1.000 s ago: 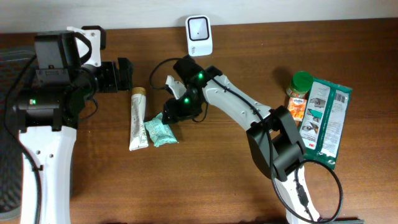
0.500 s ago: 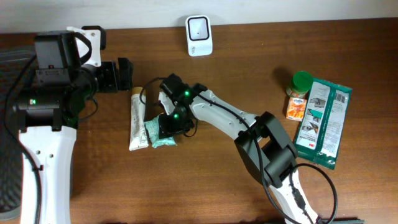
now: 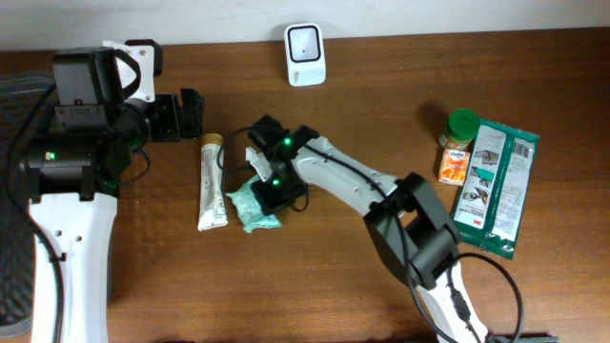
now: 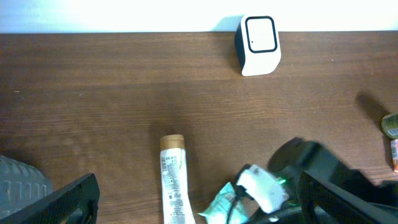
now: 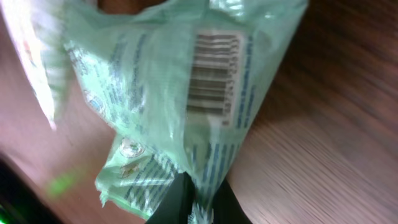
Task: Scan the item barcode
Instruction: 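Move the right gripper left and grasp the mint-green pouch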
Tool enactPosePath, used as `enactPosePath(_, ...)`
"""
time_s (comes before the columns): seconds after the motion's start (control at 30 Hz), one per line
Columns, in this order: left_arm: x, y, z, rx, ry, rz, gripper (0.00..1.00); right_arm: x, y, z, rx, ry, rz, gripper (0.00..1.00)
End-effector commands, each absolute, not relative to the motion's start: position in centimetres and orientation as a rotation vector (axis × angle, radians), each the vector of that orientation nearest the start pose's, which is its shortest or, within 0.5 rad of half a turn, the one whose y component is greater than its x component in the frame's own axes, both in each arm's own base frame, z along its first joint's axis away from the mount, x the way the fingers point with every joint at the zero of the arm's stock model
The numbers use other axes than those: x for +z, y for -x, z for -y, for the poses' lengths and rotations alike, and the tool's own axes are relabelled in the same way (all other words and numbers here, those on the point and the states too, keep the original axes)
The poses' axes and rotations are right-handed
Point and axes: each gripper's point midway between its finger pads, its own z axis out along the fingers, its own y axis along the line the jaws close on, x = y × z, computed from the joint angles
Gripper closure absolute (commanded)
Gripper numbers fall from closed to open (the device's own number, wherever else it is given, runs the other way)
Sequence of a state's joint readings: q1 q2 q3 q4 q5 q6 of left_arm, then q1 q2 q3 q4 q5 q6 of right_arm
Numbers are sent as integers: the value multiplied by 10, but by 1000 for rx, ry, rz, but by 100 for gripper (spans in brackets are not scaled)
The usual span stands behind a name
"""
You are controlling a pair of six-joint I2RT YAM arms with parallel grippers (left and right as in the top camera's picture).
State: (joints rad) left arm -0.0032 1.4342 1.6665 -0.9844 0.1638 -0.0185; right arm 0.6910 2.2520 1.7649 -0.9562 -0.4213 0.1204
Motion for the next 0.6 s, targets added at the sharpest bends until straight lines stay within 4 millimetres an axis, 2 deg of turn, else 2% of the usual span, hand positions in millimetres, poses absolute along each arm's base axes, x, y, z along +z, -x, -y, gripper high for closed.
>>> enactPosePath(0.0,333,-386,26,-185,-72,-2293,1,77,-336,-325,616,1299,-2654,96)
enactPosePath(0.13,333,-385,26,-185,-72,-2293,1,71,-331,-293,523,1695,-2475,96)
enactPosePath(0.23,333,-386,26,-185,-72,-2293,1,63,-349,-265,275,1737,-2490,96)
enactPosePath(0.3,333,-386,26,-185,-72,-2293,1,63,-359,-259,223,1685,-2510,96)
enactPosePath(0.37,333,-386,26,-185,-72,-2293,1,70,-366,-268,293,1507,-2577,96)
enactPosePath(0.43,333,-386,26,-185,-72,-2293,1,79,-365,-289,470,1306,-2640,96)
enactPosePath(0.57,333,-386,26,-185,-72,-2293,1,102,-346,-341,960,1048,-2673,96)
